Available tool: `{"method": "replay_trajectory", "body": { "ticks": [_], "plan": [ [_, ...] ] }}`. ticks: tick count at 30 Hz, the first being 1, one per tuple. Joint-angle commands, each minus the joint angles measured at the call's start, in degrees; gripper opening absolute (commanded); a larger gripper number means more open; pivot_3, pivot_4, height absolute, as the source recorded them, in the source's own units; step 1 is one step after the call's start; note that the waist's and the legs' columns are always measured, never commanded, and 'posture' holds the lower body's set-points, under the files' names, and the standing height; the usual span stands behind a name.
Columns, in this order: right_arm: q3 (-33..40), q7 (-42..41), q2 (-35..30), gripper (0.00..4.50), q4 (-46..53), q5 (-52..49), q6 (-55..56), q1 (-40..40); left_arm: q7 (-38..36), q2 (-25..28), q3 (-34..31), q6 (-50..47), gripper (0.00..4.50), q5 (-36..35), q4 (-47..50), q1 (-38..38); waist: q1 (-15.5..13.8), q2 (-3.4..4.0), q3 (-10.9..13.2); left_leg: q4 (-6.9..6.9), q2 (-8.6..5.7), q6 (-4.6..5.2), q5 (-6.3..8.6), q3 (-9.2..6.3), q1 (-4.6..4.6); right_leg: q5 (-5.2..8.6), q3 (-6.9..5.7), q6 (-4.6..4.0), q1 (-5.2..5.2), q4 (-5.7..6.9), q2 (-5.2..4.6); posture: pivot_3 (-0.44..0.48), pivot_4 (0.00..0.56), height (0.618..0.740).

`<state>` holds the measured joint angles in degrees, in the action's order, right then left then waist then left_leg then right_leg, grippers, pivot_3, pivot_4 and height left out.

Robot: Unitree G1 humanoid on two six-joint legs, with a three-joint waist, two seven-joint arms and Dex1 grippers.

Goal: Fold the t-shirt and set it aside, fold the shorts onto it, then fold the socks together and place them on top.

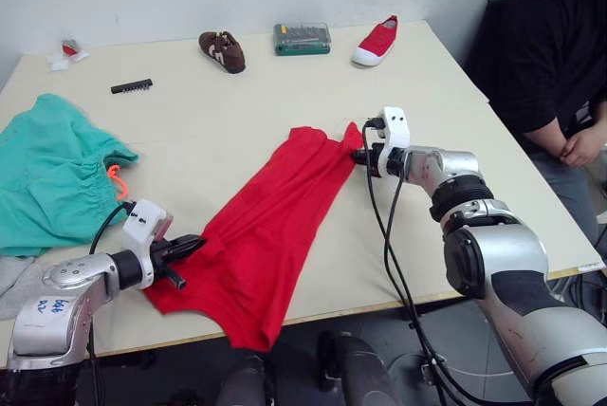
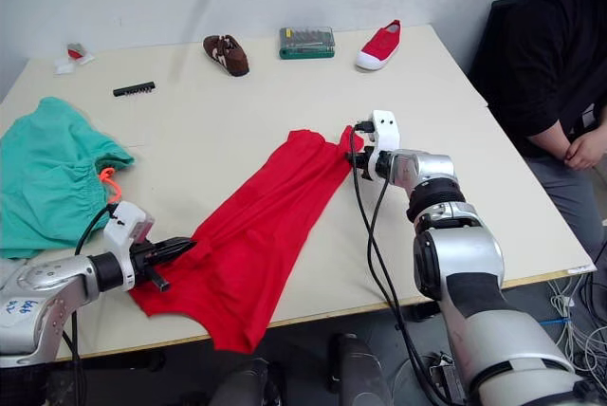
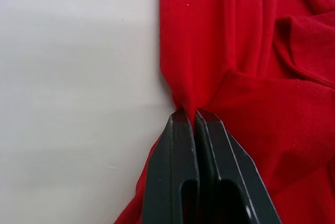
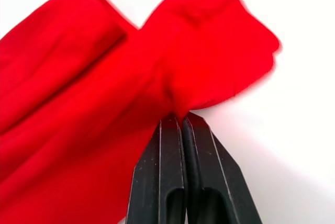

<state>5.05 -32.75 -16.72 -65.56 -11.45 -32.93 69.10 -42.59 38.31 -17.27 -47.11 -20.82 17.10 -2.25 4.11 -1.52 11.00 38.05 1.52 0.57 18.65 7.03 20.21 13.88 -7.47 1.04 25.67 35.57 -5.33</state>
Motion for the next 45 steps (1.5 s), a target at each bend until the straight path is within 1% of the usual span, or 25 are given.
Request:
{"method": "replay_trajectory", "body": {
  "ticks": [1, 2, 3, 4, 5, 7, 8, 9, 11, 13, 15, 19, 22, 26, 27, 29, 32, 35, 38, 39, 40, 41, 45],
  "plan": [
    [-1.4, -6.9, -2.8, 0.99, 14.3, -1.9, -9.4, -3.2, -5.1, 4.7, -0.7, -0.2, 1.01, -3.2, -3.0, -2.8, -0.6, 0.02, 0.0, 0.00, 0.00, -0.01, -0.01, -0.04, 0.05, 0.01, -0.02, -0.01, 0.04, 0.01, 0.00, 0.000, 0.150, 0.740],
    [-1.2, -7.1, -3.9, 1.27, 21.5, -3.3, -14.1, -5.9, -6.8, 6.2, -0.8, -0.4, 1.29, -4.3, -4.9, -4.8, -0.9, 0.02, 0.0, 0.00, 0.02, -0.02, -0.01, -0.04, 0.09, 0.01, -0.03, -0.01, 0.10, 0.00, 0.01, 0.000, 0.150, 0.740],
    [-0.9, -6.8, -4.6, 1.64, 27.2, -4.3, -17.7, -8.1, -7.9, 7.3, -0.9, -0.4, 1.63, -5.0, -6.3, -6.2, -1.1, 0.06, 0.0, -0.01, 0.03, -0.05, 0.00, -0.08, 0.16, 0.03, -0.07, -0.05, 0.17, 0.00, 0.01, 0.000, 0.150, 0.740],
    [-0.4, -6.5, -5.7, 2.00, 35.8, -6.3, -23.5, -11.6, -10.2, 9.0, -0.8, -2.2, 1.95, -6.9, -8.5, -9.2, -1.4, 0.07, 0.0, -0.03, 0.02, -0.05, 0.00, -0.09, 0.22, 0.04, -0.08, -0.07, 0.24, 0.00, 0.01, 0.000, 0.150, 0.740],
    [0.1, -6.0, -6.4, 2.32, 42.1, -7.8, -27.7, -14.3, -11.7, 10.2, -0.7, -3.6, 2.25, -8.4, -10.0, -11.1, -2.1, 0.07, 0.0, -0.04, 0.02, -0.05, 0.00, -0.14, 0.33, 0.04, -0.12, -0.07, 0.31, 0.03, 0.01, 0.000, 0.150, 0.740],
    [1.8, -4.5, -7.5, 3.05, 57.4, -11.9, -38.2, -21.1, -16.4, 13.1, 3.1, -5.8, 2.91, -9.8, -14.3, -18.0, -2.6, 0.07, 0.0, 0.00, 0.01, -0.05, -0.01, -0.22, 0.69, 0.04, -0.16, -0.07, 0.62, 0.10, 0.01, 0.000, 0.150, 0.740],
    [2.6, -3.7, -7.6, 3.39, 62.1, -13.2, -41.4, -23.2, -17.7, 13.9, 4.7, -6.2, 3.21, -9.8, -15.7, -20.2, -2.7, 0.07, 0.0, 0.06, -0.03, -0.02, -0.03, -0.23, 0.99, 0.03, -0.17, -0.07, 0.88, 0.19, -0.02, 0.000, 0.150, 0.740],
    [3.7, -2.8, -7.4, 3.72, 68.0, -14.8, -46.2, -26.0, -18.5, 13.6, 8.0, -4.4, 3.51, -7.8, -19.0, -24.4, -2.8, 0.09, 0.0, 0.09, -0.03, -0.02, -0.05, -0.24, 1.04, 0.03, -0.21, -0.06, 0.88, 0.17, -0.02, 0.000, 0.150, 0.740],
    [5.6, -1.5, -6.1, 4.41, 77.3, -17.6, -54.3, -30.7, -19.0, 11.4, 14.3, -0.1, 3.52, -2.9, -26.6, -32.2, -3.1, 0.09, 0.0, 0.10, -0.09, 0.03, -0.06, -0.20, 1.04, 0.01, -0.22, -0.02, 0.85, 0.12, -0.04, 0.000, 0.150, 0.740],
    [6.7, -0.4, -4.6, 4.47, 83.4, -20.4, -58.8, -34.2, -19.8, 9.2, 19.2, 3.2, 3.52, 0.8, -33.5, -38.2, -3.7, 0.08, 0.0, 0.13, -0.13, 0.07, -0.08, -0.19, 1.03, -0.01, -0.22, 0.01, 0.81, 0.08, -0.03, 0.000, 0.150, 0.740],
    [6.0, 0.9, -3.6, 4.47, 88.0, -25.2, -59.6, -39.0, -20.8, 5.4, 23.2, 7.7, 3.52, 4.4, -42.5, -44.5, -3.7, 0.08, 0.0, 0.13, -0.12, 0.10, -0.08, -0.06, 1.00, -0.04, -0.14, 0.06, 0.83, 0.09, 0.02, 0.000, 0.150, 0.740],
    [4.9, 5.6, -1.5, 4.47, 91.6, -31.8, -59.6, -45.3, -20.9, -2.1, 27.7, 15.9, 3.52, 10.4, -59.5, -54.5, -3.8, 0.01, 0.0, 0.11, -0.16, 0.17, -0.10, -0.03, 0.99, -0.05, -0.15, 0.07, 0.83, 0.08, 0.05, 0.000, 0.150, 0.740],
    [4.5, 9.6, 0.6, 4.47, 91.2, -35.3, -59.6, -47.3, -18.5, -6.7, 28.7, 22.4, 3.52, 14.2, -70.6, -59.8, -3.5, -0.04, 0.0, 0.13, -0.14, 0.19, -0.12, -0.04, 0.98, -0.05, -0.17, 0.07, 0.82, 0.07, 0.08, 0.000, 0.150, 0.740],
    [3.8, 14.3, 3.3, 4.47, 90.2, -38.0, -59.6, -48.9, -16.0, -10.5, 28.0, 27.9, 3.52, 17.2, -80.3, -64.1, -2.9, -0.10, 0.0, 0.13, -0.11, 0.18, -0.12, -0.04, 0.94, -0.05, -0.18, 0.07, 0.81, 0.07, 0.08, 0.000, 0.150, 0.740],
    [3.2, 15.0, 3.8, 4.19, 89.7, -38.4, -59.6, -49.2, -15.1, -11.3, 27.8, 29.1, 3.52, 17.8, -82.1, -64.8, -2.8, -0.15, -0.1, 0.13, -0.11, 0.18, -0.13, -0.06, 0.93, -0.05, -0.18, 0.07, 0.81, 0.06, 0.07, 0.000, 0.150, 0.740],
    [2.3, 16.2, 4.6, 3.85, 88.7, -39.0, -59.6, -49.3, -13.8, -12.4, 27.5, 31.0, 3.52, 19.0, -84.9, -65.8, -2.7, -0.22, -0.1, 0.14, -0.11, 0.19, -0.14, -0.07, 0.88, -0.05, -0.18, 0.07, 0.78, 0.03, 0.06, 0.000, 0.150, 0.740],
    [0.4, 17.4, 5.5, 2.84, 87.2, -39.2, -59.6, -48.9, -12.4, -13.8, 26.8, 32.7, 3.52, 20.5, -87.6, -66.9, -2.7, -0.26, -0.1, 0.14, -0.12, 0.23, -0.13, -0.10, 0.83, -0.05, -0.18, 0.08, 0.75, 0.08, 0.01, 0.000, 0.150, 0.740],
    [-0.7, 18.1, 6.7, 1.73, 86.0, -38.7, -59.6, -48.0, -11.8, -14.5, 26.2, 33.7, 3.52, 21.5, -89.2, -67.4, -2.7, -0.27, -0.2, 0.13, -0.12, 0.25, -0.14, -0.15, 0.82, -0.05, -0.20, 0.08, 0.76, 0.15, 0.01, 0.000, 0.150, 0.740],
    [-1.5, 18.8, 8.9, 0.67, 83.4, -36.0, -59.3, -46.2, -10.6, -15.0, 26.1, 34.8, 2.89, 22.9, -90.0, -67.5, -2.6, -0.27, -0.2, 0.14, -0.11, 0.18, -0.18, -0.15, 0.81, -0.05, -0.20, 0.07, 0.77, 0.19, 0.02, 0.000, 0.150, 0.740],
    [-1.5, 18.9, 9.4, 0.28, 82.7, -35.3, -59.0, -45.7, -10.4, -15.1, 25.9, 35.0, 2.57, 23.2, -90.2, -67.5, -2.6, -0.28, -0.2, 0.14, -0.12, 0.15, -0.20, -0.14, 0.81, -0.05, -0.20, 0.07, 0.77, 0.20, 0.01, 0.000, 0.150, 0.740],
    [-1.5, 19.0, 9.7, 0.03, 82.1, -34.7, -58.8, -45.3, -10.2, -15.1, 25.8, 35.1, 2.31, 23.4, -90.4, -67.5, -2.5, -0.42, -0.3, 0.15, -0.12, 0.16, -0.21, -0.14, 0.80, -0.05, -0.19, 0.07, 0.77, 0.22, 0.01, 0.000, 0.150, 0.740],
    [-1.7, 19.0, 9.9, 0.00, 81.6, -34.2, -58.5, -45.0, -10.0, -15.1, 25.7, 35.3, 1.94, 23.7, -90.6, -67.6, -2.6, -0.56, -0.3, 0.15, -0.11, 0.16, -0.21, -0.14, 0.79, -0.05, -0.19, 0.07, 0.77, 0.22, 0.01, 0.000, 0.150, 0.740],
    [-2.3, 18.4, 9.9, 0.00, 80.4, -32.8, -57.6, -44.3, -9.6, -15.1, 25.0, 35.9, 0.72, 24.7, -91.0, -67.5, -2.5, -0.77, -0.5, 0.16, -0.10, 0.17, -0.19, -0.15, 0.79, -0.06, -0.21, 0.07, 0.76, 0.21, 0.01, 0.000, 0.150, 0.740]
  ]
}}
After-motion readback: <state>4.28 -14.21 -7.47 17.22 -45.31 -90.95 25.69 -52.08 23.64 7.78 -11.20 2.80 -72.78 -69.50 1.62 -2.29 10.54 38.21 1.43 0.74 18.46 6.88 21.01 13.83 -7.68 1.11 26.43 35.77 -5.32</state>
